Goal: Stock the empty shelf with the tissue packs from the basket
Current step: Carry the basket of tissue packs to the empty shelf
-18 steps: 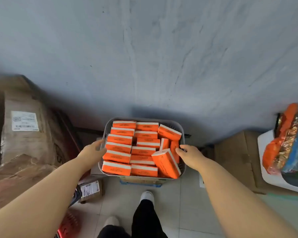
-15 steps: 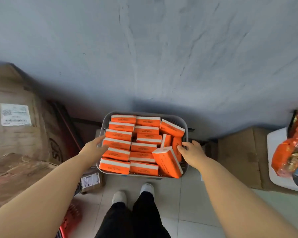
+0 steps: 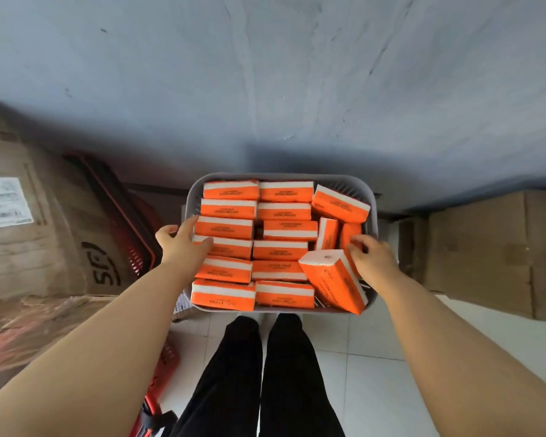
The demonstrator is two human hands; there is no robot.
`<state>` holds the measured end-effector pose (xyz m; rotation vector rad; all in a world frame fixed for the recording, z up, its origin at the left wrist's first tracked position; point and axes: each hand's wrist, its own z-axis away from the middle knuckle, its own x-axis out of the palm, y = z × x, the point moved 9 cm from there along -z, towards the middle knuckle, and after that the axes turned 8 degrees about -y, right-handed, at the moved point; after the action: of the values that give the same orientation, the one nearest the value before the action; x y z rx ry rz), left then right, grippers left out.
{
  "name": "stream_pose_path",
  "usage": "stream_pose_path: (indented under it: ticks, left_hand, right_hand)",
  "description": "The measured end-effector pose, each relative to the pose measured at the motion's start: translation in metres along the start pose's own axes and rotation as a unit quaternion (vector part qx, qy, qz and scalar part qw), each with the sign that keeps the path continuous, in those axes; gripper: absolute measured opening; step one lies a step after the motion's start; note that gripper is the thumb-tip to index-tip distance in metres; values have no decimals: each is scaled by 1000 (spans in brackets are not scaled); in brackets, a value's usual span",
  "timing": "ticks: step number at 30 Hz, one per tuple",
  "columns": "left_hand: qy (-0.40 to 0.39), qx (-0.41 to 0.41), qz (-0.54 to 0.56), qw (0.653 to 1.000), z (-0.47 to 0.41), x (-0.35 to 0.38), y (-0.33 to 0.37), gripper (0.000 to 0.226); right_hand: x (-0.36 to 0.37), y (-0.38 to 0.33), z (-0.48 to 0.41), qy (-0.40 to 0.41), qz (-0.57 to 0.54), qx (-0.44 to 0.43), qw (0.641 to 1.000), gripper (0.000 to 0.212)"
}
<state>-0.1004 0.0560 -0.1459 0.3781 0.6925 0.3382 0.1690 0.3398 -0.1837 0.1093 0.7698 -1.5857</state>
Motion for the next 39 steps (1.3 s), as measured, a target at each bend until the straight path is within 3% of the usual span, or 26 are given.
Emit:
stream_pose_path:
  ticks: [4, 9, 13, 18, 25, 28, 35, 39]
  left_hand:
    - [-93, -3, -4, 996, 2, 5, 1, 61]
    - [-152, 57, -32, 986, 28, 8, 28, 51]
    - [-230, 96, -49, 967, 61, 31, 66, 47]
    - [-313, 172, -164, 919, 122, 94, 118, 48]
    - [-365, 301, -331, 817, 260, 225, 165, 47]
    - [-401, 331, -347, 781, 331, 293, 170, 48]
    - [-463, 350, -379, 721, 507, 461, 127, 30]
    - [-492, 351, -430, 671, 597, 539, 84, 20]
  right_hand:
    - [3, -4, 11, -14, -45, 8, 999, 41]
    - [-14, 15, 61, 9, -92, 12, 996, 37]
    - [-35, 61, 124, 43, -121, 62, 990, 44]
    - [-43, 147, 221, 91, -209, 112, 967, 52]
    - [-18, 287, 374, 206, -388, 160, 884, 61]
    - [6, 355, 434, 240, -451, 175, 842, 60]
    - [67, 507, 571, 313, -558, 205, 740, 28]
    - [96, 586, 641, 334, -602, 245, 683, 42]
